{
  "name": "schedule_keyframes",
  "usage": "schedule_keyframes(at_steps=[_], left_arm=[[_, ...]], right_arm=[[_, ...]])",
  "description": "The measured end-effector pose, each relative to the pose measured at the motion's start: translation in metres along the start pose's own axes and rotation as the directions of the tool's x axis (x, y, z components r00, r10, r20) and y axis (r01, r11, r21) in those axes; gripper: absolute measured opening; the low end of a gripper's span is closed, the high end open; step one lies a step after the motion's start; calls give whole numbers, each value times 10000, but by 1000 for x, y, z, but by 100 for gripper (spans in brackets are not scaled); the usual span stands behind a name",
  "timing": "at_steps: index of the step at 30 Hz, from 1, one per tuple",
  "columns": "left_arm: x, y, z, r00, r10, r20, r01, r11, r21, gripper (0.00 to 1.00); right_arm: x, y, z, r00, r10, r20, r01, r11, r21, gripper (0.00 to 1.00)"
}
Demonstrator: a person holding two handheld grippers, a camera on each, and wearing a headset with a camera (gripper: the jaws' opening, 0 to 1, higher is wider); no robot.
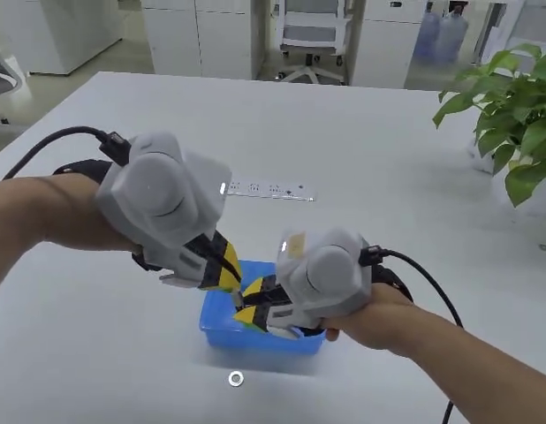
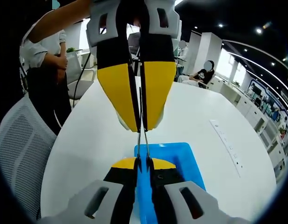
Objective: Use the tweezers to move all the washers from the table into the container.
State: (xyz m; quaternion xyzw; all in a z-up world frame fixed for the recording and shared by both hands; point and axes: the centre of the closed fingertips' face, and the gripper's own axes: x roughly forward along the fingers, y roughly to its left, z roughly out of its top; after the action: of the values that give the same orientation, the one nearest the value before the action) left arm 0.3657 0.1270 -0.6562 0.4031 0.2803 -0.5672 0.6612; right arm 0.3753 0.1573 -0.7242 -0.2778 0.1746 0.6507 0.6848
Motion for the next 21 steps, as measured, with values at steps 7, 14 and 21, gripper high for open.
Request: schedule_keyframes(at_steps=[7,14,21], left_arm=[[1,-12,0,9999,-90,-98,90,10000,16,6],[4,-18,-3,9996,-223,-156,223,9997,-41,6],[10,-24,-9,9992,-337,-216,335,9994,-132,6]], right_arm=[[1,11,-1,10000,89,-20,-89,10000,-5,11],[3,18,-5,9998,211,-47,-211,9998,62,11],[8,25,-12,9994,343,-106,-341,9993,177,11]])
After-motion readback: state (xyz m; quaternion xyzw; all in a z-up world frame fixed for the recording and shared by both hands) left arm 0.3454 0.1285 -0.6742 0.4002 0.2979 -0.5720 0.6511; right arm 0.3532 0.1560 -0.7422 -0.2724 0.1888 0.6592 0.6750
